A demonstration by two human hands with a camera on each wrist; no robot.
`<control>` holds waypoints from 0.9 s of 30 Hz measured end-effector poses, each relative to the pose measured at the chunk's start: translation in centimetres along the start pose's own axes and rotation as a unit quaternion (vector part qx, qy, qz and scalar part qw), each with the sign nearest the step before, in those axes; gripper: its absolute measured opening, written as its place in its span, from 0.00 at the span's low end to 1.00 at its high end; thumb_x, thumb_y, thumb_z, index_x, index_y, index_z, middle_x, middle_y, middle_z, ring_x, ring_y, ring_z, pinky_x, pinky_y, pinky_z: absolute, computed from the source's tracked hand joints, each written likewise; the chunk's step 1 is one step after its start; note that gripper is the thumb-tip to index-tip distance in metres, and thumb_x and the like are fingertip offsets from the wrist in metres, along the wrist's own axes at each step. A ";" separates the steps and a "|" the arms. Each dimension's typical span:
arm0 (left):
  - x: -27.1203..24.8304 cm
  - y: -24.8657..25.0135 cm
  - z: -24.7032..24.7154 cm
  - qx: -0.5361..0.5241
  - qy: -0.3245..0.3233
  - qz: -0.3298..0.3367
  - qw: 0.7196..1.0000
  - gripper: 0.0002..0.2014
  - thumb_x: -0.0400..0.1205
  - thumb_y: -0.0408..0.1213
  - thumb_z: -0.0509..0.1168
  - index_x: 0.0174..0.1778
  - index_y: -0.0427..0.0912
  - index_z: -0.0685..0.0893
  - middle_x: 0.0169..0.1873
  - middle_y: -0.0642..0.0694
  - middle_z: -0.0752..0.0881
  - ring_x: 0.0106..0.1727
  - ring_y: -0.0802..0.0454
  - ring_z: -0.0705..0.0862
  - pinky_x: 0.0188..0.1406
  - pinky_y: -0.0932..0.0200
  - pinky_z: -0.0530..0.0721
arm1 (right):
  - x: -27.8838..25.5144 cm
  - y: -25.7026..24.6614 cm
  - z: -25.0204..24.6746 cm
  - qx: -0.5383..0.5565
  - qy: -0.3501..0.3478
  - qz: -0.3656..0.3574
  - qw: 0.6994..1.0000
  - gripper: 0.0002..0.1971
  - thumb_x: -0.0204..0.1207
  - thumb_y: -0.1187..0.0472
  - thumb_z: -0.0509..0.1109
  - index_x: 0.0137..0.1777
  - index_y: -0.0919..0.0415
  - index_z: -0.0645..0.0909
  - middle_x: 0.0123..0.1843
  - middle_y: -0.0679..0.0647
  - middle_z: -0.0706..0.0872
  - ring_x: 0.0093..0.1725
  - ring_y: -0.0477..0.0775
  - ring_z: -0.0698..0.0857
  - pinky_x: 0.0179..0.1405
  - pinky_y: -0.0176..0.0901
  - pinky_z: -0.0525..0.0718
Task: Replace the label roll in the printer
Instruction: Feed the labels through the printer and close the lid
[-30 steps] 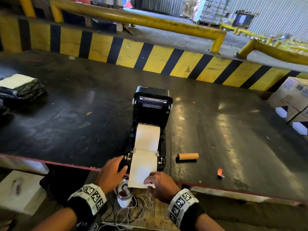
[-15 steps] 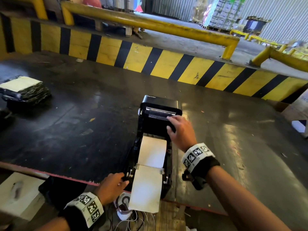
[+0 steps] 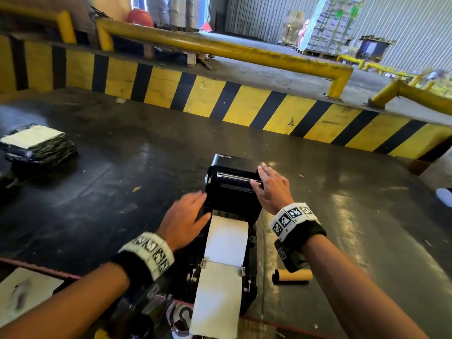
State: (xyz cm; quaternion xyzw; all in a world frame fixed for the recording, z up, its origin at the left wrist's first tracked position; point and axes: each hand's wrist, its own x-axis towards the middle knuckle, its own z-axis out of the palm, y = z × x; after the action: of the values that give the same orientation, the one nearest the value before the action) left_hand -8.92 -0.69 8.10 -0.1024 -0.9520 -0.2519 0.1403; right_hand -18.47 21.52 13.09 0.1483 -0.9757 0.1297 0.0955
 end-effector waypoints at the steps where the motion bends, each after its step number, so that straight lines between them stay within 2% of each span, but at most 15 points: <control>1: 2.4 0.7 -0.7 0.016 0.032 0.022 0.999 0.28 0.83 0.45 0.60 0.77 0.38 0.66 0.77 0.39 0.70 0.79 0.44 0.67 0.75 0.44 0.68 | 0.0 0.0 -0.2 0.002 0.000 0.000 1.000 0.26 0.85 0.50 0.54 0.80 0.61 0.61 0.84 0.56 0.61 0.82 0.53 0.59 0.78 0.52 0.56; 3: 6.2 1.6 -1.6 0.058 0.056 0.055 0.995 0.30 0.84 0.46 0.57 0.80 0.37 0.60 0.81 0.39 0.64 0.82 0.43 0.59 0.79 0.45 0.63 | -0.2 -0.1 -0.3 0.002 -0.004 0.002 1.000 0.26 0.85 0.50 0.54 0.80 0.60 0.61 0.84 0.55 0.61 0.82 0.53 0.58 0.78 0.52 0.56; 6: 8.9 1.6 -1.4 0.138 0.000 0.075 0.988 0.32 0.85 0.50 0.53 0.81 0.38 0.54 0.83 0.41 0.56 0.84 0.46 0.51 0.83 0.46 0.56 | -0.5 0.1 -0.5 0.006 -0.003 0.000 1.000 0.25 0.85 0.51 0.53 0.80 0.58 0.62 0.84 0.54 0.61 0.82 0.52 0.58 0.78 0.52 0.55; 8: 8.7 1.2 -0.8 0.153 -0.036 0.071 0.985 0.31 0.85 0.51 0.51 0.81 0.39 0.53 0.83 0.42 0.54 0.84 0.48 0.50 0.83 0.47 0.53 | -0.8 0.2 -0.4 0.023 0.021 -0.004 1.000 0.23 0.85 0.52 0.53 0.78 0.57 0.66 0.83 0.53 0.64 0.81 0.51 0.61 0.77 0.49 0.54; 9: 8.5 1.1 -0.5 0.141 -0.034 0.074 0.987 0.31 0.85 0.50 0.52 0.81 0.39 0.54 0.83 0.42 0.55 0.84 0.49 0.52 0.83 0.48 0.54 | -1.0 0.3 -0.3 0.032 0.041 -0.006 0.999 0.21 0.86 0.52 0.54 0.76 0.55 0.69 0.81 0.52 0.67 0.80 0.50 0.63 0.76 0.47 0.54; 11: 7.8 0.7 -0.2 0.112 -0.003 0.093 0.989 0.29 0.85 0.50 0.53 0.80 0.39 0.61 0.82 0.41 0.61 0.83 0.48 0.58 0.81 0.49 0.59 | -1.4 0.4 -0.2 0.056 0.082 -0.013 0.995 0.19 0.85 0.51 0.54 0.70 0.54 0.78 0.76 0.51 0.76 0.75 0.51 0.71 0.71 0.44 0.56; 13: 7.3 0.7 -0.6 0.108 0.044 0.124 0.985 0.27 0.83 0.51 0.50 0.73 0.38 0.73 0.75 0.40 0.74 0.77 0.45 0.71 0.75 0.47 0.70 | -1.8 0.7 -0.3 0.094 0.127 -0.024 0.987 0.19 0.80 0.50 0.56 0.58 0.55 0.87 0.66 0.53 0.85 0.66 0.55 0.80 0.65 0.47 0.63; 15: 7.0 0.8 -1.2 0.096 0.088 0.148 0.980 0.26 0.82 0.51 0.50 0.63 0.39 0.84 0.64 0.41 0.85 0.66 0.43 0.82 0.64 0.47 0.79 | -2.2 1.1 -0.5 0.116 0.166 -0.045 0.978 0.14 0.77 0.52 0.65 0.46 0.56 0.90 0.54 0.52 0.90 0.54 0.58 0.84 0.58 0.50 0.69; 17: 6.7 0.9 -1.9 0.074 0.114 0.161 0.977 0.22 0.81 0.49 0.54 0.54 0.41 0.88 0.54 0.43 0.89 0.57 0.44 0.85 0.56 0.48 0.82 | -2.6 1.3 -0.5 0.124 0.185 -0.062 0.973 0.05 0.73 0.57 0.74 0.42 0.56 0.90 0.48 0.53 0.90 0.49 0.57 0.85 0.55 0.52 0.74; 19: 6.4 0.9 -2.2 0.058 0.126 0.160 0.977 0.14 0.80 0.46 0.62 0.50 0.41 0.88 0.47 0.45 0.88 0.51 0.46 0.84 0.52 0.48 0.83 | -3.2 1.3 -0.3 0.145 0.193 -0.059 0.969 0.05 0.69 0.60 0.78 0.45 0.57 0.89 0.48 0.55 0.87 0.49 0.56 0.83 0.54 0.54 0.78; 20: 6.2 0.9 -2.3 0.049 0.127 0.154 0.979 0.11 0.79 0.44 0.65 0.49 0.41 0.88 0.46 0.45 0.86 0.50 0.46 0.83 0.51 0.47 0.84 | -3.5 1.4 -0.2 0.164 0.198 -0.049 0.965 0.09 0.69 0.60 0.78 0.48 0.58 0.88 0.50 0.56 0.86 0.51 0.56 0.82 0.55 0.53 0.79; 22: 5.8 1.0 -2.5 0.028 0.125 0.135 0.983 0.12 0.78 0.46 0.66 0.50 0.42 0.87 0.47 0.45 0.85 0.51 0.47 0.82 0.52 0.46 0.83 | -4.1 1.6 0.1 0.196 0.198 -0.021 0.960 0.18 0.69 0.58 0.79 0.58 0.61 0.84 0.56 0.59 0.82 0.56 0.52 0.78 0.59 0.49 0.79; 23: 5.7 1.0 -2.6 0.013 0.122 0.119 0.985 0.14 0.77 0.46 0.66 0.54 0.42 0.86 0.50 0.45 0.84 0.54 0.46 0.81 0.55 0.45 0.82 | -4.3 1.7 0.2 0.205 0.189 -0.010 0.960 0.23 0.69 0.57 0.78 0.63 0.61 0.81 0.59 0.60 0.81 0.59 0.51 0.75 0.61 0.48 0.77; 25: 5.6 0.9 -2.8 -0.022 0.094 0.071 0.993 0.22 0.76 0.45 0.70 0.65 0.44 0.80 0.62 0.42 0.81 0.66 0.45 0.75 0.67 0.44 0.76 | -4.8 1.9 0.4 0.220 0.160 0.004 0.962 0.29 0.70 0.51 0.76 0.71 0.59 0.76 0.67 0.60 0.78 0.66 0.54 0.74 0.66 0.48 0.73; 27: 5.3 0.7 -3.0 -0.061 0.043 0.017 0.997 0.32 0.75 0.46 0.72 0.75 0.47 0.71 0.74 0.41 0.72 0.78 0.44 0.64 0.77 0.43 0.67 | -5.5 2.1 0.6 0.232 0.129 0.009 0.964 0.36 0.69 0.41 0.71 0.75 0.56 0.71 0.73 0.58 0.75 0.73 0.57 0.71 0.72 0.54 0.71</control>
State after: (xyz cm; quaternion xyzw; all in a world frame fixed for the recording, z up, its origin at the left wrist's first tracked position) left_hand -13.05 -0.97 12.61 -0.1160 -0.9261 -0.3110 0.1793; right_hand -14.03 24.78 10.79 0.1395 -0.8996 0.3712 0.1827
